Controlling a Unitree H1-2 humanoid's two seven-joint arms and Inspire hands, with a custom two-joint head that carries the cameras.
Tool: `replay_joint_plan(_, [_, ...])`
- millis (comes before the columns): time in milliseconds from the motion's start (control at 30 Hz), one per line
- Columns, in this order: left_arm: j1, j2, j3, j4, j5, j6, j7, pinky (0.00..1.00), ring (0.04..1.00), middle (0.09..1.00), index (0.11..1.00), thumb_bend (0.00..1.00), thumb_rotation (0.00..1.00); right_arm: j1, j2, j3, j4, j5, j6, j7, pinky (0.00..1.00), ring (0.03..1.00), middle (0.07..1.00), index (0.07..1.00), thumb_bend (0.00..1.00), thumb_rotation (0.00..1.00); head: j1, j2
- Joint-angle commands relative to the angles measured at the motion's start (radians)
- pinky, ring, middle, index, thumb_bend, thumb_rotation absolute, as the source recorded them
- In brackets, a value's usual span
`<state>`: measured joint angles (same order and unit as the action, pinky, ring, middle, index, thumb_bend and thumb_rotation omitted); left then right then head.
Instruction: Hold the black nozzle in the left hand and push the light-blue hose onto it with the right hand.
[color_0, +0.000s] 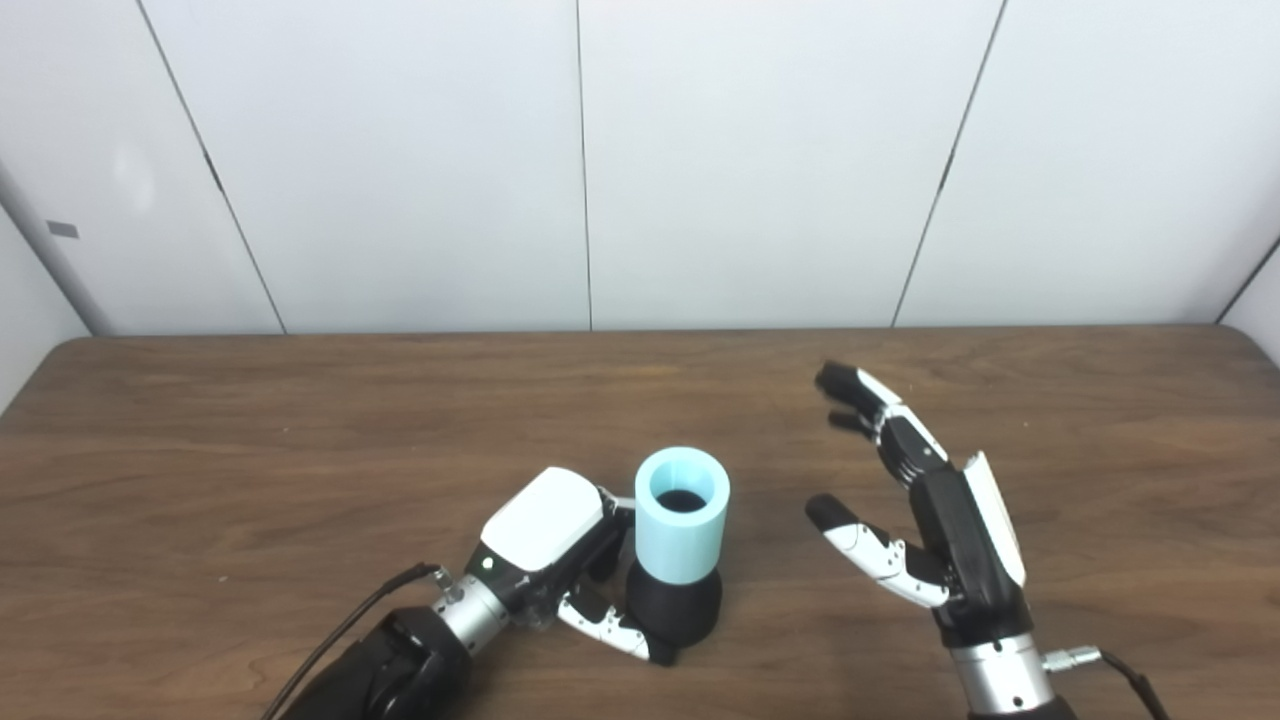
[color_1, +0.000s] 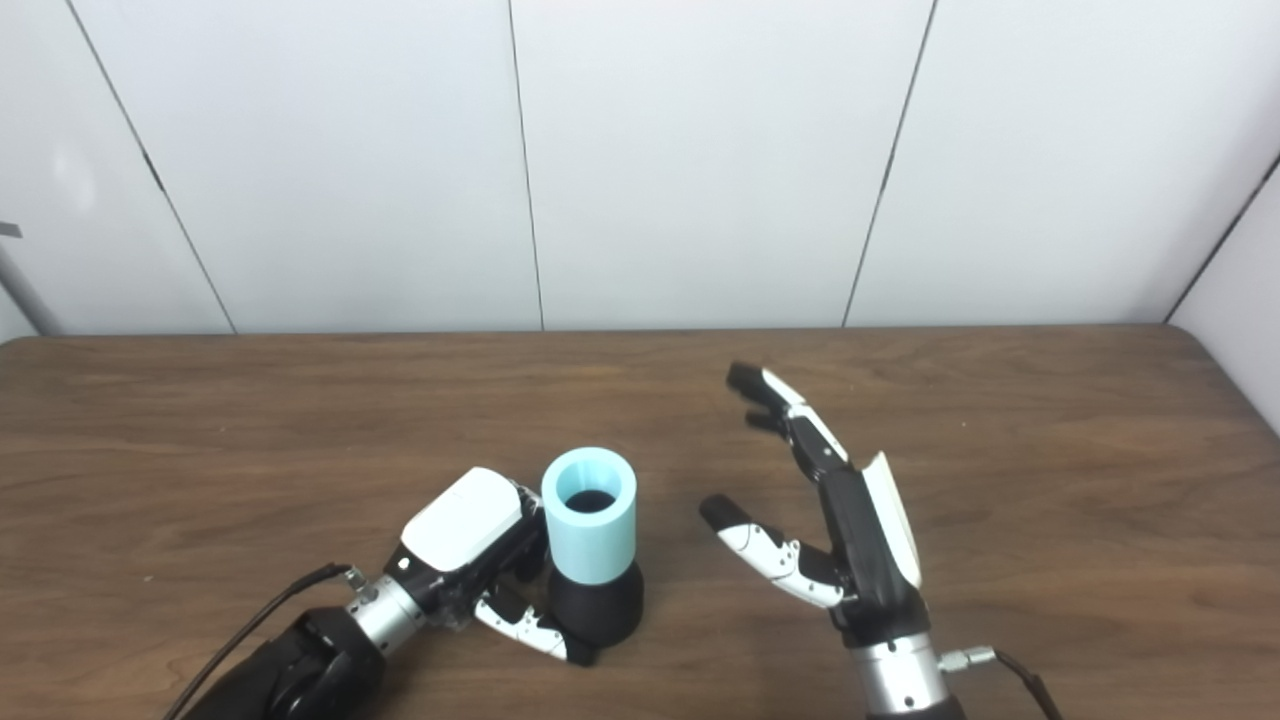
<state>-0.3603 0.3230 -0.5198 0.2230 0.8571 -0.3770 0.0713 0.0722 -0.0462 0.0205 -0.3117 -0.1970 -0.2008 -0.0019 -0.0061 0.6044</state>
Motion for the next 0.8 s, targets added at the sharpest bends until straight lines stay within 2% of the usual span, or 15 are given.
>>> replay_joint_plan(0, [0.012,0.012,-0.017,0.015,0.016,-0.001,-0.04,0.16,0.38,0.447,0.507,0.5,0.0,0.007,0.012,-0.017,0.021,0.059,0.016,-0.011,0.56,0.682,0.72,0.697,0.31,0.25,-0.003,0.0])
replay_joint_plan(233, [0.025,0.008,0.002,0.001,-0.037,0.012,-0.065,0.23,0.366,0.453,0.54,0.49,0.0,0.005,0.009,-0.037,0.093,0.112,0.04,-0.002,0.56,0.677,0.717,0.697,0.28,0.23,0.005,0.003])
replay_joint_plan(400, [0.033,0.012,0.037,-0.024,-0.179,0.007,-0.135,0.36,0.433,0.492,0.511,0.51,0.01,-0.001,0.003,-0.042,0.119,0.119,0.057,-0.007,0.56,0.684,0.726,0.707,0.28,0.27,0.008,0.003])
replay_joint_plan(433, [0.035,0.014,0.045,-0.036,-0.208,0.018,-0.164,0.4,0.465,0.517,0.513,0.61,0.03,-0.003,0.003,-0.044,0.119,0.121,0.064,-0.008,0.56,0.684,0.726,0.707,0.28,0.28,0.007,0.003])
replay_joint_plan(467, [0.036,0.017,0.05,-0.046,-0.226,0.029,-0.186,0.43,0.496,0.543,0.534,0.8,0.04,-0.004,0.004,-0.046,0.118,0.129,0.075,-0.007,0.57,0.684,0.725,0.706,0.29,0.29,0.007,0.002])
replay_joint_plan(533, [0.041,0.02,0.061,-0.064,-0.233,0.05,-0.214,0.48,0.553,0.595,0.577,0.96,0.08,-0.005,0.01,-0.053,0.115,0.149,0.101,-0.006,0.57,0.686,0.722,0.703,0.3,0.29,0.007,0.002])
replay_joint_plan(733, [0.049,0.024,0.079,-0.084,-0.218,0.076,-0.236,0.61,0.726,0.756,0.728,1.0,0.17,-0.01,0.016,-0.061,0.113,0.176,0.134,-0.008,0.59,0.695,0.724,0.702,0.3,0.25,0.005,0.0])
replay_joint_plan(767, [0.049,0.028,0.082,-0.082,-0.23,0.077,-0.247,0.68,0.799,0.808,0.804,1.0,0.2,-0.01,0.016,-0.061,0.112,0.175,0.137,-0.009,0.6,0.701,0.727,0.704,0.3,0.25,0.005,-0.001])
